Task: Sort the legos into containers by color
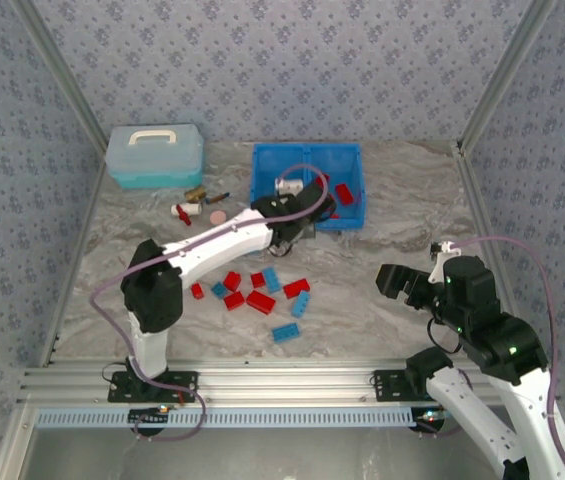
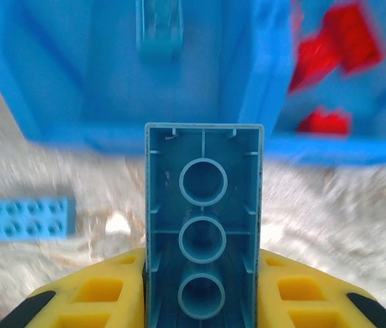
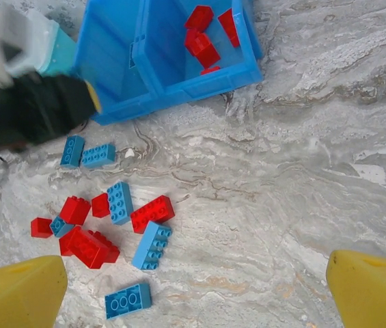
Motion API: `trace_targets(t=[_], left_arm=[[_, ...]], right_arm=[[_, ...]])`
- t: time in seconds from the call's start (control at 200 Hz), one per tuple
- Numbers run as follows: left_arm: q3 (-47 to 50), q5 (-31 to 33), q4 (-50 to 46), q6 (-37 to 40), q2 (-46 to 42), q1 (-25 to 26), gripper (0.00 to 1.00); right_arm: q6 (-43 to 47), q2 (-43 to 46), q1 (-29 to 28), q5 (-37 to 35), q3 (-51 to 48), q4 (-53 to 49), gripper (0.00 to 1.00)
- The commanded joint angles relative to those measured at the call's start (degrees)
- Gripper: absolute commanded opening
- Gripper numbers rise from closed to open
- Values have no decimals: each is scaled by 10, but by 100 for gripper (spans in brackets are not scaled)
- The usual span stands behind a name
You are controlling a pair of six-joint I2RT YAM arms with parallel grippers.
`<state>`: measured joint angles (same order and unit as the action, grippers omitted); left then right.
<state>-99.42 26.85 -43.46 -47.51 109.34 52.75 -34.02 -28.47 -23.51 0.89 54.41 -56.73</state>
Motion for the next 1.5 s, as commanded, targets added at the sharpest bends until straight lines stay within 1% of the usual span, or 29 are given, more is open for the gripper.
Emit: trace_targets(t=[0.0,0.115,0.185,0.325,0.345,0.44,0.555,0.61,0.69,0.77,0.839,0.914,1.064,1.139,1.219,1.284,1.394,1.439,1.454,1.499], left_arm=[[-57,40,-42,80,1,-44,26],[-91,7,-14,114,43,-92,25],[-141,-8,-17,129,85,-117,24],[-258,-31,-31,167,181,-139,23],[-275,-32,-34,171,194,-141,23],[-353,-23,-48,183,253,-149,24],[-433,13,-81,188,314,-158,25],[-448,23,-91,184,329,-162,26],[-437,25,-93,172,335,-166,29],[-424,12,-92,165,336,-167,32],[-420,-4,-98,159,333,-166,36],[-410,-15,-95,152,317,-165,43],[-390,-21,-81,155,257,-154,56],[-380,-18,-78,163,219,-145,57],[-344,-12,-64,170,158,-132,58],[-280,-6,-32,174,93,-119,59],[-132,1,35,181,-31,-94,63],[-70,2,43,183,-78,-85,63],[-51,1,61,186,-92,-82,64],[3,-7,73,200,-133,-74,64]], right_arm=[[-12,3,-2,10,-6,10,100],[-14,3,-2,9,-7,7,100],[-16,3,-3,10,-5,3,100],[-17,4,-4,12,3,-3,100],[-29,4,-4,12,5,-4,100],[-38,5,-5,14,4,-9,100],[-45,7,-7,24,1,-17,100],[-46,9,-7,25,1,-26,100],[-51,12,-8,27,1,-33,100],[-56,14,-8,32,0,-27,100],[-59,13,-9,35,0,-16,100],[-64,12,-9,35,-2,-3,100],[-67,5,-9,39,-3,7,100],[-67,2,-10,39,-4,7,100],[-68,1,-10,37,-6,8,100],[-67,2,-11,33,-12,10,100],[-66,-4,-13,35,-31,22,100],[-67,-9,-16,38,-39,31,100],[-68,-11,-17,39,-41,33,100],[-71,-20,-23,42,-49,45,100]])
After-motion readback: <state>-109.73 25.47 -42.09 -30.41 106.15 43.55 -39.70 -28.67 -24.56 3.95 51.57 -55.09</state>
